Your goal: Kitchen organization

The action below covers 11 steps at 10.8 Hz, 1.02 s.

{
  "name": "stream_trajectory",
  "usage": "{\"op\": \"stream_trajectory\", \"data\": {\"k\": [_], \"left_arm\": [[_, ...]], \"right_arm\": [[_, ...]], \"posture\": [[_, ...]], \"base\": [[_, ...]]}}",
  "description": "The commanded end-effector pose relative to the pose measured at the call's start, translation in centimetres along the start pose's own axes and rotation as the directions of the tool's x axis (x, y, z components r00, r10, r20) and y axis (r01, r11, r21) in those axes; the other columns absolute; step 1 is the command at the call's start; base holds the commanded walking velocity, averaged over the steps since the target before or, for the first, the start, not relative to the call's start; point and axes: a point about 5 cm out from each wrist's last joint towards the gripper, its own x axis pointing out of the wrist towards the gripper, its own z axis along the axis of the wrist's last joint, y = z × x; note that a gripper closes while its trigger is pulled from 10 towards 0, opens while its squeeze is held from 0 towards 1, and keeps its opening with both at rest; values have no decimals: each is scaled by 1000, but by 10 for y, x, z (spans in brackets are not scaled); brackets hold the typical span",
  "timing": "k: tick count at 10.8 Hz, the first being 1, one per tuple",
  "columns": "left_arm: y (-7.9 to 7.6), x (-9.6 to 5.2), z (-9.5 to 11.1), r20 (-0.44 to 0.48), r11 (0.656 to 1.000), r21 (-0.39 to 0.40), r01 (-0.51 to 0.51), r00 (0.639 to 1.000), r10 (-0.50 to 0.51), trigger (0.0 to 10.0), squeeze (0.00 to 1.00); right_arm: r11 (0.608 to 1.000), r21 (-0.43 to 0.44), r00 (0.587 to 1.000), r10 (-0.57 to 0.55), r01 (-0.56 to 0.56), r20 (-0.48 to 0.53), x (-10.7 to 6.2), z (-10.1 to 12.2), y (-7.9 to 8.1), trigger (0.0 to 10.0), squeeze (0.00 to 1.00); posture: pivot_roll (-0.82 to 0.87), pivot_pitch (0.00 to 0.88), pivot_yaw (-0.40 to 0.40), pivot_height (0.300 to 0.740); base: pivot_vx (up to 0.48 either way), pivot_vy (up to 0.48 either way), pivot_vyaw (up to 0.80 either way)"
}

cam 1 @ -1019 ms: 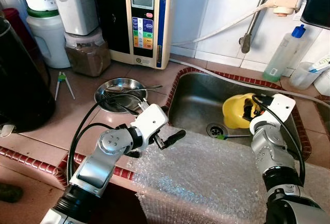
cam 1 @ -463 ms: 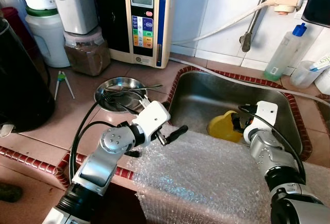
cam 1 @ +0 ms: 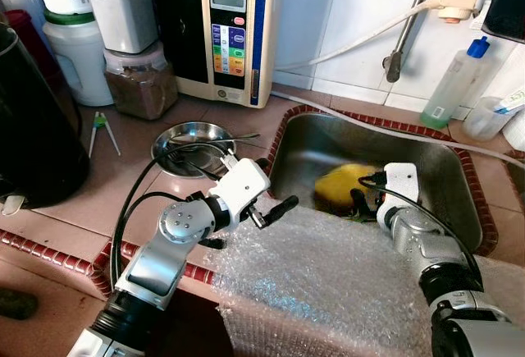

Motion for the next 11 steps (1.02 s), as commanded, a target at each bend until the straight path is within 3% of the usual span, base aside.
{"op": "stream_trajectory", "data": {"k": [1,3,4,5,7,8,9,10,11], "left_arm": [[3,2,4,7,1000,25,-8,1000,8,10000,1000],[24,3,9,41,980,10,-198,980,197,10000,1000],[42,1,15,74,945,-27,-325,942,326,10000,1000],[62,-6,16,76,883,-70,-464,880,468,10000,1000],[79,-16,7,24,806,-103,-583,809,588,10000,1000],[83,-19,-1,-14,778,-115,-617,784,620,10000,1000],[86,-22,-6,-48,765,-108,-635,772,634,10000,1000],[87,-23,-11,-78,750,-130,-648,761,644,10000,1000],[86,-22,-16,-97,758,-123,-640,768,633,10000,1000]], "right_arm": [[1000,-16,999,19,-19,28,0,9,1,10000,1000],[999,20,978,-38,35,206,-4,34,-1,10000,1000],[1000,10,954,-17,14,299,-9,45,7,10000,1000],[990,-136,911,22,37,412,-19,51,29,10000,1000],[953,-295,852,104,62,513,-41,43,66,10000,1000],[938,-324,824,84,125,561,-56,41,73,10000,1000],[912,-353,801,47,209,596,-65,43,71,10000,1000],[856,-409,781,9,317,624,-76,44,68,10000,1000],[780,-477,769,-8,405,639,-88,50,71,10000,980]], "posture": [[169,0,-49,740],[164,0,-47,740],[163,0,-47,740],[162,0,-52,740],[163,0,-56,740],[164,0,-60,740],[164,0,-60,740],[164,0,-62,740],[162,0,-63,740]], "base": [[0,0,0],[0,0,0],[0,0,0],[0,0,0],[0,0,0],[0,0,0],[0,0,0],[0,0,0],[0,0,0]]}}
